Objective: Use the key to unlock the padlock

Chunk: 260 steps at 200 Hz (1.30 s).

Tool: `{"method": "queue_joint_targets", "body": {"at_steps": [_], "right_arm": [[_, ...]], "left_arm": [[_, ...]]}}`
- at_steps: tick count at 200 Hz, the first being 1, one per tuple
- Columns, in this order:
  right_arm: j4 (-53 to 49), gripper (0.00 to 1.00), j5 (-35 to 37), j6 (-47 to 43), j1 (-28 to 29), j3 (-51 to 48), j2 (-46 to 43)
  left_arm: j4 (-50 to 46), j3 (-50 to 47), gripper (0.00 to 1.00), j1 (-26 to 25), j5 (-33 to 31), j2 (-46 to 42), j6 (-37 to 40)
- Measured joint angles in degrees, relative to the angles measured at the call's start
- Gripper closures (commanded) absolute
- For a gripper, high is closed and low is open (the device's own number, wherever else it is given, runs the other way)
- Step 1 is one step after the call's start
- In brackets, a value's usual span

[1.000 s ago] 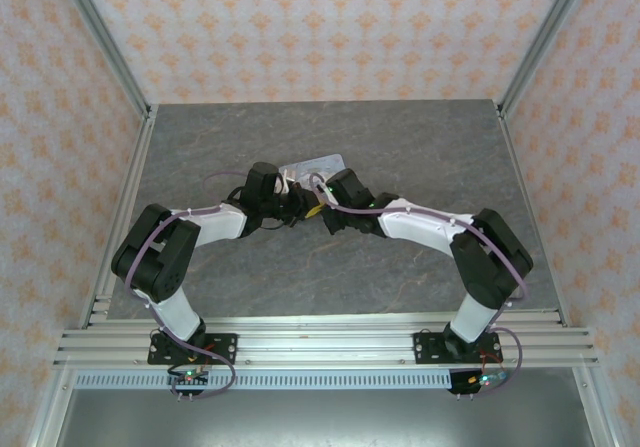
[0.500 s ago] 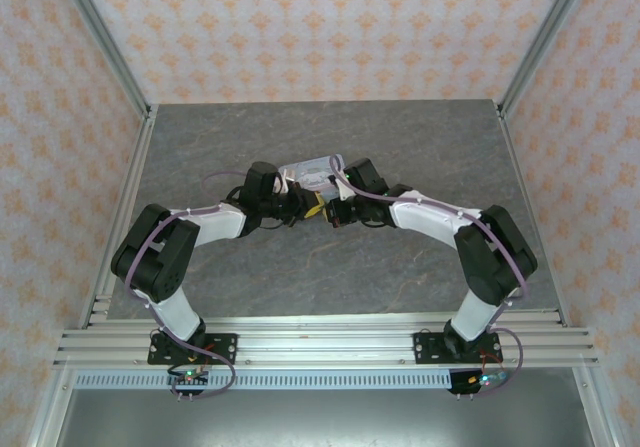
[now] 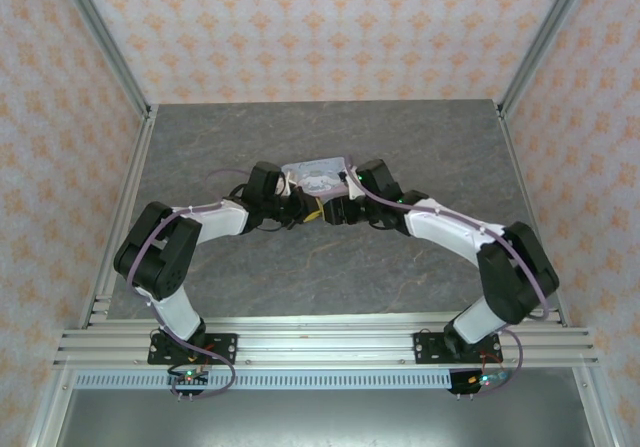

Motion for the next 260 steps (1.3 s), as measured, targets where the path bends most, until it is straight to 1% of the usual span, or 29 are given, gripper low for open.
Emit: {"method": "queue_joint_targets", "body": {"at_steps": [25, 48, 67, 90, 104, 139, 162, 185, 212, 233, 260], "right_arm": [[1.90, 0.42, -0.07, 2.84, -0.11, -2.29, -1.27], [4.90, 0.42, -1.16, 7.19, -0.11, -4.37, -1.11], [7.87, 0.43, -2.36, 10.71, -0.11, -5.33, -0.17], [11.56, 0.43, -3.61, 14.93, -0.11, -6.21, 1.51], [13.03, 0.43, -4.17, 16.85, -0.07, -6.34, 2.43], [15.47, 0.43, -4.74, 19.67, 1.03, -6.34, 5.16], [16.92, 0.43, -4.74, 20.96, 1.49, -6.34, 5.79], [18.01, 0.43, -4.87, 21.75, 1.53, -6.34, 5.90], [20.15, 0.43, -5.51, 22.56, 1.53, -6.34, 6.16], [21.40, 0.43, -5.33, 22.80, 1.53, -6.16, 6.82], [20.83, 0.43, -4.46, 22.75, 1.53, -5.97, 10.16]], "left_arm": [[-6.05, 1.97, 1.00, -0.07, -0.96, 0.07, 5.31], [-11.76, 3.45, 1.00, -0.04, -1.75, 0.17, 10.29], [-15.23, 4.17, 0.98, -0.04, -2.16, 0.74, 13.40], [-17.14, 4.24, 0.94, -0.04, -2.73, 1.49, 15.96], [-17.46, 4.24, 0.86, -0.07, -3.13, 1.84, 16.74], [-18.18, 4.15, 0.55, -0.07, -3.56, 1.90, 18.25], [-18.84, 4.07, 0.41, 0.07, -4.17, 1.68, 18.82], [-20.57, 3.58, 0.32, 0.70, -5.77, 0.15, 18.69], [-22.47, 2.56, 0.25, 1.77, -7.63, -3.02, 18.45], [-23.63, 1.77, 0.18, 2.97, -8.00, -6.58, 18.10], [-23.52, 1.79, 0.10, 4.28, -8.02, -12.85, 17.29]]}}
